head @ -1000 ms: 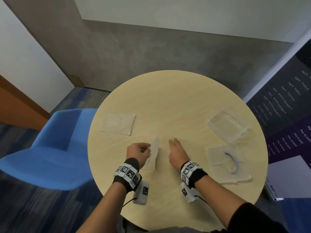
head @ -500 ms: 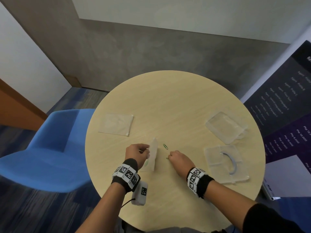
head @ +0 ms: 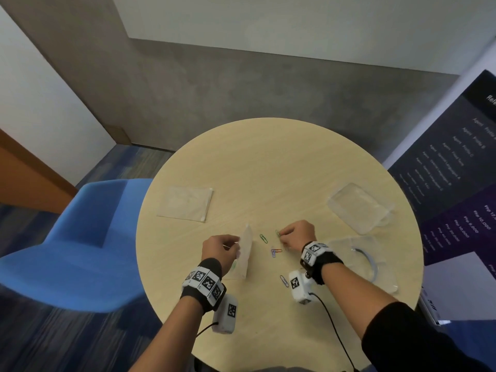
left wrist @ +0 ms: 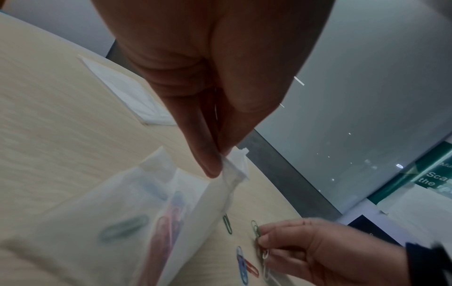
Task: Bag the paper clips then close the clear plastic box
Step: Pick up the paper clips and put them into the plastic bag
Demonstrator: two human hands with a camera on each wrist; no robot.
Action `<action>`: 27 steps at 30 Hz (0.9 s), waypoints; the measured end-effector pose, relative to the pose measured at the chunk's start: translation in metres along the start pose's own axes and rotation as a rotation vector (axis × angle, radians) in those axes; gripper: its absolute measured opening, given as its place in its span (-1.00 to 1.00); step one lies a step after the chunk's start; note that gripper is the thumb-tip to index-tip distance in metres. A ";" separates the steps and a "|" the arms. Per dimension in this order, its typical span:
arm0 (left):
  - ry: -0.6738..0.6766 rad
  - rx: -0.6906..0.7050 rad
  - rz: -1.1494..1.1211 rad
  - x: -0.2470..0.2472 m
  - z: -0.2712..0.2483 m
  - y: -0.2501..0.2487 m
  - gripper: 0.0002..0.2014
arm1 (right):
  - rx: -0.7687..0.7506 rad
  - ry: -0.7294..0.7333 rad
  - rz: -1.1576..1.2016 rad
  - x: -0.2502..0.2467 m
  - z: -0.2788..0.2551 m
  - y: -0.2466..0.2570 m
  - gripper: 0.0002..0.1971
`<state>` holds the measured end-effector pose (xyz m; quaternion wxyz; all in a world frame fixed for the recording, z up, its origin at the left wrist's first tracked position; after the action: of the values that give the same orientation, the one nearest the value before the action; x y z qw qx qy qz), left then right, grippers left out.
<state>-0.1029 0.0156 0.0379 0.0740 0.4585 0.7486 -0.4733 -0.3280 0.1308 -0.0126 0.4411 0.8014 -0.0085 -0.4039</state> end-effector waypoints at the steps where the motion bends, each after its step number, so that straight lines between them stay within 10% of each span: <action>1: 0.003 -0.002 -0.003 0.001 0.000 -0.001 -0.78 | 0.098 -0.033 0.169 -0.005 -0.003 -0.009 -0.88; 9: 0.033 0.006 -0.014 0.014 -0.001 -0.007 -0.78 | 0.316 -0.001 1.249 0.009 -0.037 0.010 -0.78; 15: 0.026 0.057 -0.010 0.022 -0.005 -0.012 -0.81 | 0.230 0.215 1.145 0.045 -0.063 0.056 -0.78; 27: -0.004 0.052 -0.088 0.013 -0.005 -0.004 -0.79 | 0.119 0.052 0.536 0.051 -0.059 0.058 -0.85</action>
<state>-0.1115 0.0272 0.0365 0.0426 0.4260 0.7553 -0.4962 -0.2352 0.1177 0.0124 0.4844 0.8051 -0.2327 -0.2508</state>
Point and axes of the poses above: each hand's wrist, its own z-axis towards the middle knuckle, its own x-axis out of the palm, y = z × x, the point moved 7 cm from there along z, towards the middle knuckle, and after that the axes turned 12 degrees about -x, right-handed, at the moved point
